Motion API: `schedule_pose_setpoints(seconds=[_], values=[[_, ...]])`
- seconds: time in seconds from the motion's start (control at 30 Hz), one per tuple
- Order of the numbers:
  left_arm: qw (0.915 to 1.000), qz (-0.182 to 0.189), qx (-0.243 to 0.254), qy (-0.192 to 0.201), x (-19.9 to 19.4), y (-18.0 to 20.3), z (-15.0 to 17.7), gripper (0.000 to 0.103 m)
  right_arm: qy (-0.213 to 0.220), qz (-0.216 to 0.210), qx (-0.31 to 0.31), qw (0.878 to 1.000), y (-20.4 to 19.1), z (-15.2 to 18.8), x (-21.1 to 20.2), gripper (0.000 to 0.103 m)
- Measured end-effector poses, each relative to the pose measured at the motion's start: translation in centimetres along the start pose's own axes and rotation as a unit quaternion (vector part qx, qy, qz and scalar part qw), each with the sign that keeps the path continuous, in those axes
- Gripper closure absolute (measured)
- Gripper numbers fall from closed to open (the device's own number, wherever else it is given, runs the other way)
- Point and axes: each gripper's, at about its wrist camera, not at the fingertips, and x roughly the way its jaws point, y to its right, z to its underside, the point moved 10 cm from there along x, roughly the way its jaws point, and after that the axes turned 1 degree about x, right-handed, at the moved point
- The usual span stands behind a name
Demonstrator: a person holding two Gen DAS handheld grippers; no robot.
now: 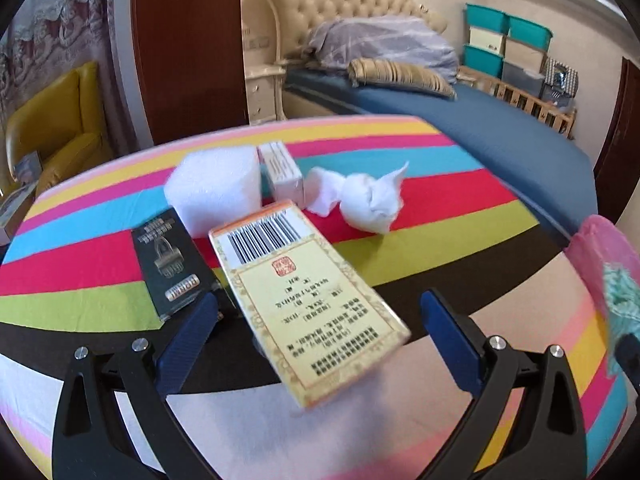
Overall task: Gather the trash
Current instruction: 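Grasp the green-white striped cloth with the right gripper while the left gripper grasps the tan medicine box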
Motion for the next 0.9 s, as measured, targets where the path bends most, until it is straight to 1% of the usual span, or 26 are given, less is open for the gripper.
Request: schedule_pose_setpoints(seconds=[0.03, 0.1, 0.13, 0.33, 0.4, 0.47, 0.53, 0.6, 0.63, 0.7, 0.73, 0.77, 0.8, 0.83, 0.9], values=[[1.0000, 0.006, -0.002, -0.006, 0.2, -0.2, 0.2, 0.016, -0.001, -0.002, 0.001, 1.000, 0.0, 0.1, 0.0, 0.074], [0.9997, 0.021, -0.001, -0.013, 0.1, -0.5, 0.7, 0.027, -0.003, -0.007, 0.003, 1.000, -0.3, 0.3, 0.0, 0.074], [0.9995, 0.030, 0.004, -0.010, -0.1, -0.7, 0.9, 0.030, -0.005, -0.008, 0.002, 1.000, -0.5, 0.5, 0.1, 0.074], [0.9985, 0.044, 0.032, -0.006, -2.4, -2.7, 2.5, 0.046, -0.010, -0.017, -0.002, 1.000, -1.9, 1.0, 0.6, 0.074], [0.9985, 0.044, 0.029, -0.008, -2.9, -3.6, 3.0, 0.046, -0.012, -0.021, -0.008, 1.000, -2.7, 0.9, 0.7, 0.074], [0.9990, 0.042, 0.016, -0.005, -3.3, -5.2, 3.3, 0.046, -0.013, -0.024, -0.015, 1.000, -3.6, 1.0, 0.8, 0.074], [0.9986, 0.050, 0.015, -0.007, -3.2, -5.9, 3.3, 0.041, -0.016, -0.028, -0.019, 0.999, -4.5, 1.2, 1.0, 0.074], [0.9980, 0.061, 0.013, -0.009, -2.9, -6.0, 3.1, 0.038, -0.021, -0.031, -0.024, 0.999, -5.4, 1.3, 1.2, 0.074], [0.9974, 0.070, 0.011, -0.004, -2.9, -5.9, 2.8, 0.033, -0.022, -0.032, -0.027, 0.999, -5.7, 1.4, 1.2, 0.074], [0.9971, 0.075, 0.013, 0.005, -2.8, -5.6, 2.4, 0.030, -0.023, -0.031, -0.032, 0.999, -6.4, 1.5, 1.1, 0.074], [0.9964, 0.081, 0.021, 0.005, -2.7, -5.1, 2.2, 0.032, -0.022, -0.030, -0.034, 0.999, -6.6, 1.6, 0.9, 0.074], [0.9959, 0.086, 0.028, 0.003, -2.6, -4.8, 2.3, 0.038, -0.022, -0.027, -0.037, 0.999, -6.7, 1.6, 0.8, 0.074], [0.9955, 0.086, 0.039, 0.000, -2.5, -4.4, 2.3, 0.051, -0.022, -0.026, -0.039, 0.999, -6.8, 1.7, 0.7, 0.074], [0.9951, 0.087, 0.046, 0.003, -2.5, -4.2, 2.3, 0.051, -0.022, -0.022, -0.040, 0.999, -6.8, 1.7, 0.5, 0.074], [0.9933, 0.103, 0.052, 0.013, -3.1, -3.7, 2.3, 0.052, -0.024, -0.018, -0.039, 0.999, -6.6, 1.9, 0.3, 0.074]])
